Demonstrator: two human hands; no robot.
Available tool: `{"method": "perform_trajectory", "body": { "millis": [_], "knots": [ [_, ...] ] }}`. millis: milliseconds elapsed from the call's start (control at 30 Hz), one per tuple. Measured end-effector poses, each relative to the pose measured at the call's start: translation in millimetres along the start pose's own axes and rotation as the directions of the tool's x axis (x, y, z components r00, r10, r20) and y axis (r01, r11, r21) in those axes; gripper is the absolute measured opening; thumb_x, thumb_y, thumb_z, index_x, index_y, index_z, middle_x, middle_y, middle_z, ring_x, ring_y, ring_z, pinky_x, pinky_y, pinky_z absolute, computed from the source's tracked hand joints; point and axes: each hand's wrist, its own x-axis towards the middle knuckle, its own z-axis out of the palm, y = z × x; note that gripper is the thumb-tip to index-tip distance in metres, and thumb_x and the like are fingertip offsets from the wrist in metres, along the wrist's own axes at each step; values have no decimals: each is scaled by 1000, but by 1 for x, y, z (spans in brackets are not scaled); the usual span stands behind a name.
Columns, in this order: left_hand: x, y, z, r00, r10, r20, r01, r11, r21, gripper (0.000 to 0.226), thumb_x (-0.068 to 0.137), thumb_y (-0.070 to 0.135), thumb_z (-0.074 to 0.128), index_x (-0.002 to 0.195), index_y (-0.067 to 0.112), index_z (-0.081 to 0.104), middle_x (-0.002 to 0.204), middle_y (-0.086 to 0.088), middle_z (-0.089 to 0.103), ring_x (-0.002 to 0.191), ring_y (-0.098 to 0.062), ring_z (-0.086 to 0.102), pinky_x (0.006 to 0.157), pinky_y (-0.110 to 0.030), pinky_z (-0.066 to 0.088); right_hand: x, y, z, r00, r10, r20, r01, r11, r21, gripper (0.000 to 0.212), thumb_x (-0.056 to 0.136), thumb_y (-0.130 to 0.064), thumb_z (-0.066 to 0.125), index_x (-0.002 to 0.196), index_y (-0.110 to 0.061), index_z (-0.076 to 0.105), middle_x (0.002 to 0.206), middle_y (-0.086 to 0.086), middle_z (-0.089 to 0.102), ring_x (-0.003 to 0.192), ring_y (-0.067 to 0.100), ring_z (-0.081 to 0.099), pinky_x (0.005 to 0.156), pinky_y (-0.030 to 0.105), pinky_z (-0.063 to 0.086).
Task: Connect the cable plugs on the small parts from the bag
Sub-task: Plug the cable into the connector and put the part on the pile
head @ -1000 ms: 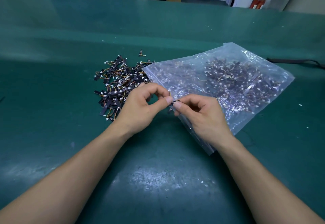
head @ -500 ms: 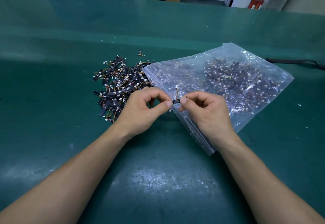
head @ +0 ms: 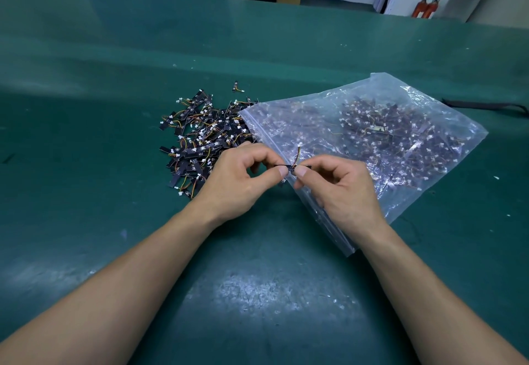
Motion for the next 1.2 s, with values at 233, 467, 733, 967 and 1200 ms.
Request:
{"method": "perform_trajectory", "body": {
  "millis": [233, 467, 733, 967, 1200],
  "knots": [
    [0, -4, -2, 999, 35, -6, -35, 999, 40, 14, 82, 34, 68, 76, 22, 70, 73, 20, 63, 80, -8, 53, 73, -20, 37, 0, 0, 1, 1000, 5, -2, -5, 1000, -16, 18, 92, -4, 71, 78, -15, 75, 62, -7, 68, 46, -1, 51, 51, 7, 36],
    [0, -3, -3, 996, 80, -36, -78, 995, 53, 7, 84, 27, 70, 78, 24, 71, 75, 15, 65, 78, -10, 53, 73, -25, 39, 0, 1, 1, 999, -44, -6, 43, 995, -94, 16, 93, -10, 72, 80, -20, 76, 65, -9, 70, 50, 1, 47, 52, 10, 35],
    [0, -3, -2, 988, 140, -70, -132, 986, 98, 5, 84, 16, 72, 80, 14, 74, 76, 3, 68, 78, -15, 54, 74, -28, 41, -1, 2, 1, 996, -87, -24, 84, 990, -115, 11, 90, -15, 74, 87, -26, 77, 70, -9, 73, 52, 3, 47, 52, 15, 37],
    [0, -3, -3, 978, 194, -78, -185, 977, 106, 3, 82, 18, 75, 81, 20, 73, 79, 6, 68, 79, -13, 55, 73, -24, 39, -1, 3, 1, 991, -127, -38, 120, 982, -149, 11, 87, -17, 75, 84, -28, 76, 67, -18, 69, 49, 2, 45, 52, 10, 34],
    [1, -4, -3, 961, 260, -93, -244, 957, 155, 7, 84, 13, 75, 82, 19, 73, 79, 5, 68, 77, -21, 56, 73, -28, 40, 0, 4, 1, 987, -154, -49, 144, 976, -164, 17, 87, -18, 76, 86, -35, 75, 71, -18, 71, 49, 2, 46, 52, 10, 35]
  ]
}}
